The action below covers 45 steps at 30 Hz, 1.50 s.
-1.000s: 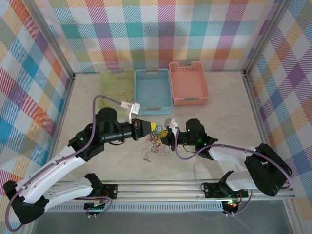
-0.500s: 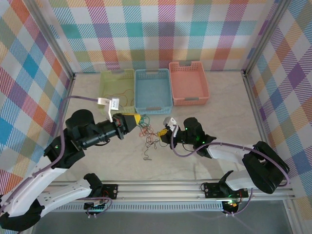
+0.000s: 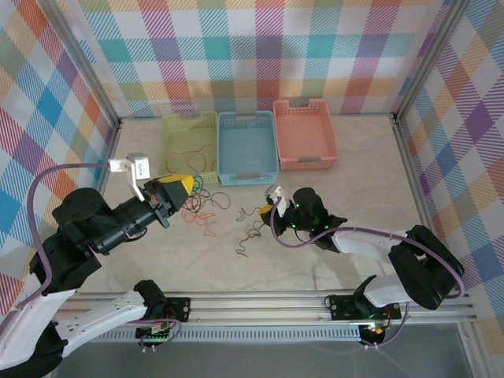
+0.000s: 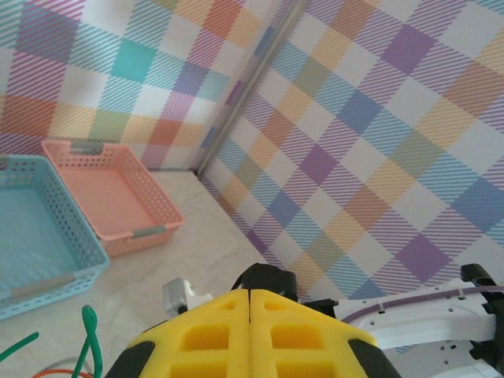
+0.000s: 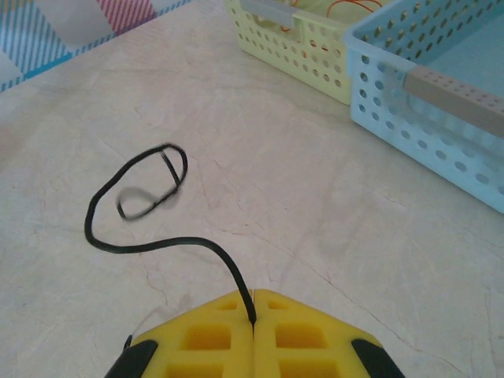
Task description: Untangle the cables
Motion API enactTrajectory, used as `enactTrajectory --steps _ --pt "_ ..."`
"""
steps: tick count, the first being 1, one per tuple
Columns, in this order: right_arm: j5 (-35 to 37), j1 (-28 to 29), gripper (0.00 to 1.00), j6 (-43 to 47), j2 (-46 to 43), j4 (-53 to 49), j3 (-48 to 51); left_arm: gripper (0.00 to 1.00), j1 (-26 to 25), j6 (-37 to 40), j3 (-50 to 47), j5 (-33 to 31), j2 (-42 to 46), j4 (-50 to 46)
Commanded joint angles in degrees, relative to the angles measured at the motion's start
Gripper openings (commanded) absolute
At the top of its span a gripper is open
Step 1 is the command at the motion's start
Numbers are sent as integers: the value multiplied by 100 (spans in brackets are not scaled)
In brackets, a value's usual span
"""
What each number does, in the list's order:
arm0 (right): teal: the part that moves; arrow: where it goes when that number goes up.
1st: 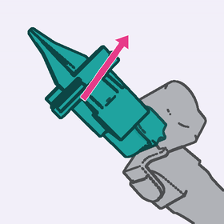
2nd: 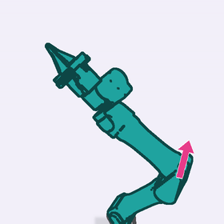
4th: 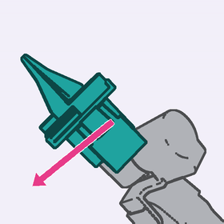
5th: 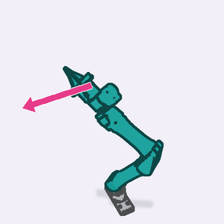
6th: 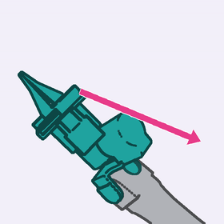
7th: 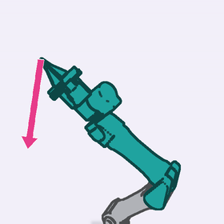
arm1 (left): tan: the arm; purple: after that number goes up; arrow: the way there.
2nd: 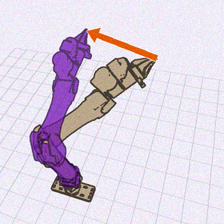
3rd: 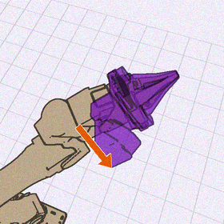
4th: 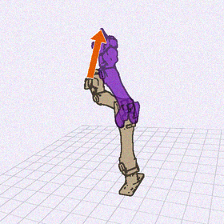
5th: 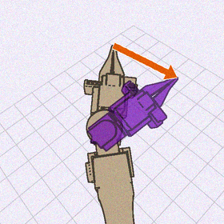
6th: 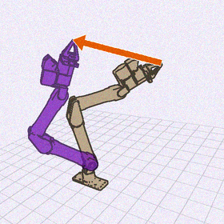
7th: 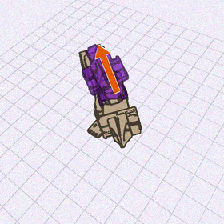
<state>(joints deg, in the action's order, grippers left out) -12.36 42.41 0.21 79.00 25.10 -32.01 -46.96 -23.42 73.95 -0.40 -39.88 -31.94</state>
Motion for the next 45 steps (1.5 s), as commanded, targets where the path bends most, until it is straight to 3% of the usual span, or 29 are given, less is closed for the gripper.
enactTrajectory --steps 1,11,22,28,33,45 --pt "293 -23 0 -132 65 -133 -182 0 34 214 99 -369 75 -176" --pt "353 -62 0 -213 4 -49 -138 0 35 180 -417 -355 93 -291" --pt "488 -58 0 -184 -798 758 507 0 35 -465 -2332 27 -177 402" --pt "802 -58 0 -113 -1555 778 769 0 34 -629 -2902 199 -668 893" --pt "1043 -60 0 -79 -2408 646 932 0 35 -792 -3166 698 -1491 1513" --pt "1460 -69 0 -165 -4144 -440 449 0 -112 -932 -2920 1510 -3294 2593"
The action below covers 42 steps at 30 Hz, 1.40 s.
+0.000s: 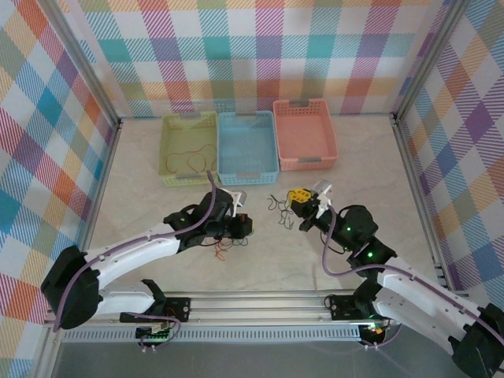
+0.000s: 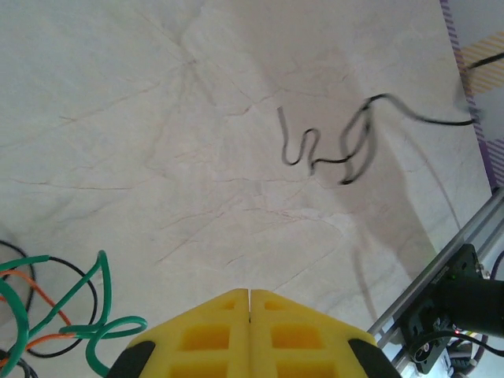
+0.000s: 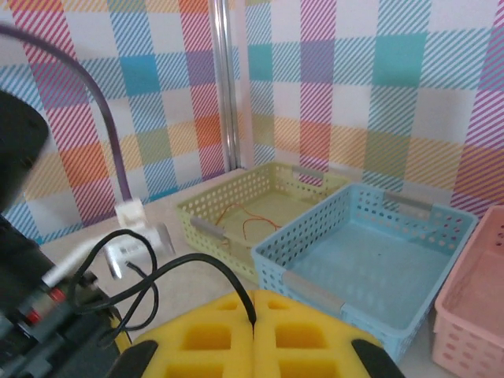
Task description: Untangle the cables
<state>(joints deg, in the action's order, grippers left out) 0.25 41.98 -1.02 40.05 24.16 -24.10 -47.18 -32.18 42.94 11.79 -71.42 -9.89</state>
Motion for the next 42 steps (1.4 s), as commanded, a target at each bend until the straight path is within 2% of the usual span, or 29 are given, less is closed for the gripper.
enactTrajectory --steps 1,2,6,8,11,15,20,28,34,42 --pt "220 -23 0 -77 -318 -439 -416 2 -100 -43 220 312 -187 384" --pt "238 -23 0 -135 -380 -564 -508 9 -106 -11 266 315 -193 351" --pt "86 -23 0 -290 -536 -950 -832 48 -107 208 529 208 97 -70" --pt "61 -22 0 -299 -540 -1154 -985 61 -97 353 735 147 376 -384" --pt "39 -23 0 -252 -542 -1408 -1166 70 -92 547 1123 100 849 -1039" --pt "-106 -23 0 -219 -523 -1581 -1283 77 -92 749 1632 213 1556 -1619" --pt "-425 -23 0 -356 -525 -1567 -1352 80 -90 650 1667 1227 2128 -1108" --pt "-1099 -23 0 -758 -330 -1423 -1490 80 -110 -87 1235 2207 1945 561" --pt "-1418 -24 0 -1121 -71 -1153 -1518 72 -123 -75 1234 2284 1686 786" --pt "-1579 -22 0 -1390 202 -890 -1462 54 -133 -6 1097 2219 1620 885"
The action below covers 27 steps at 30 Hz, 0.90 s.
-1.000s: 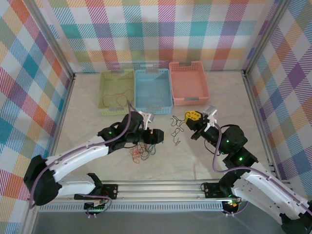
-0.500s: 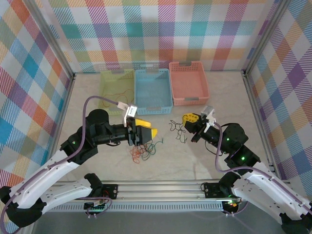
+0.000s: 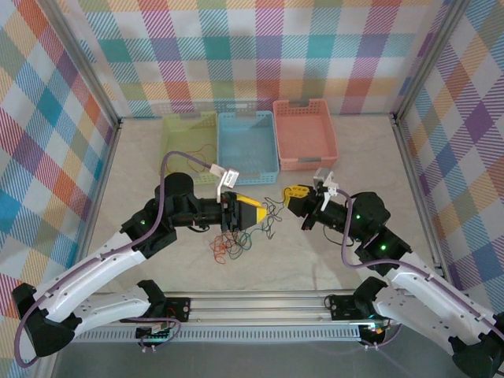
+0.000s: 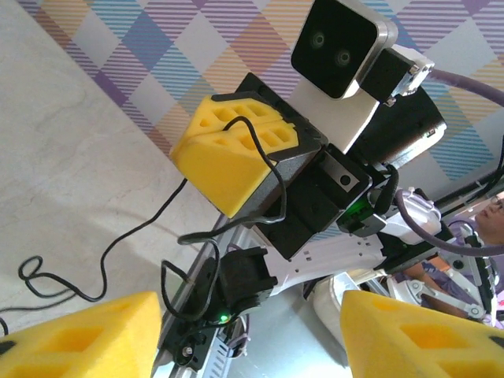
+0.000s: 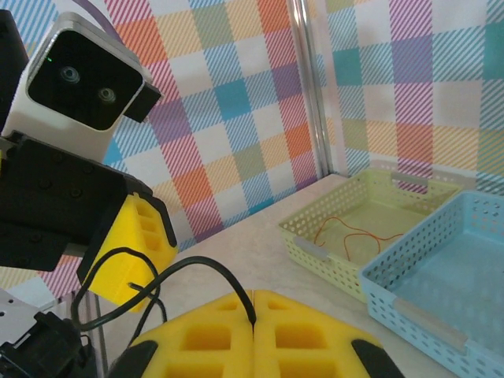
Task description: Untangle the cables
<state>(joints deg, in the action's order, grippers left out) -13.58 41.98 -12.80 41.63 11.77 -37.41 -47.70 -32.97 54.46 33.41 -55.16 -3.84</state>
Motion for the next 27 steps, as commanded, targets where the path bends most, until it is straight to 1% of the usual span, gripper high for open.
enactTrajectory --steps 1,3,6,9,12,15,20,27 --pt "-228 -23 0 -222 68 354 -137 54 -73 120 -45 28 -27 226" --pt "-300 -27 0 -232 99 369 -148 54 -74 249 9 -119 -42 28" --pt "-320 -23 0 -249 109 374 -129 58 -76 405 43 -297 -46 -157" --pt "-364 -25 0 -267 118 379 -121 58 -74 463 56 -294 -133 -163" --pt "-422 -23 0 -296 125 379 -129 58 -73 594 80 -498 -207 -304" --pt "-443 -23 0 -295 126 346 -121 56 -83 538 65 -414 -273 -144" --pt "-461 -27 0 -285 124 325 -100 43 -93 502 118 -362 -284 -71" --pt "-391 -23 0 -258 153 344 -61 15 -90 453 127 -394 -252 -99"
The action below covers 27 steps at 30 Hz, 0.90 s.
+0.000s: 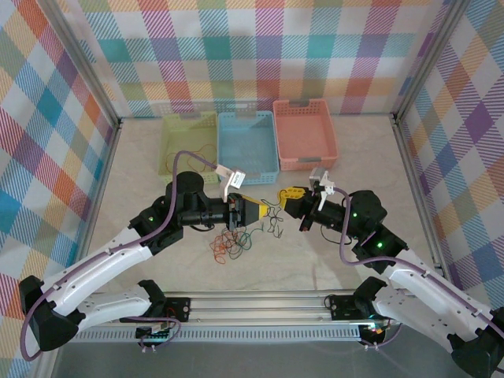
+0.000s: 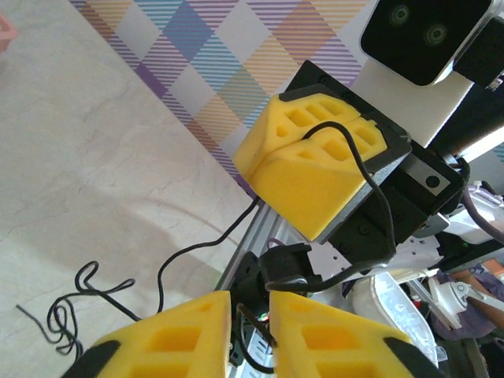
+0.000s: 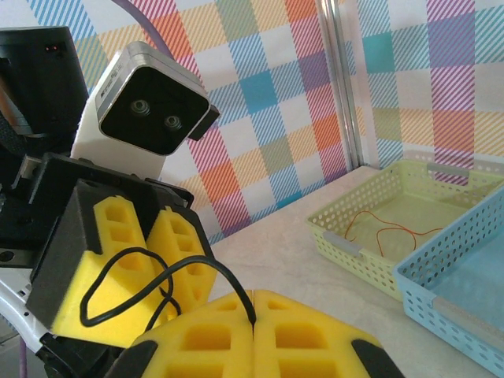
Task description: Untangle the cables
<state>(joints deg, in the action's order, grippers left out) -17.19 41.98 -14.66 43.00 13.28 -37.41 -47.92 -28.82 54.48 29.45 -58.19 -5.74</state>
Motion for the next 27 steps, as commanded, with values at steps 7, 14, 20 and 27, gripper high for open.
enactTrajectory --steps 7,14,20,27 --pt "124 -23 0 62 -46 56 -11 0 -69 111 175 -383 326 -250" --pt "495 -23 0 242 -186 -62 202 0 -69 264 228 -997 809 -823" --pt "586 -23 0 368 -205 -149 273 0 -74 313 223 -1147 1009 -971" --pt "1086 -23 0 807 -98 -147 799 0 -69 596 1014 -1923 1172 -1630"
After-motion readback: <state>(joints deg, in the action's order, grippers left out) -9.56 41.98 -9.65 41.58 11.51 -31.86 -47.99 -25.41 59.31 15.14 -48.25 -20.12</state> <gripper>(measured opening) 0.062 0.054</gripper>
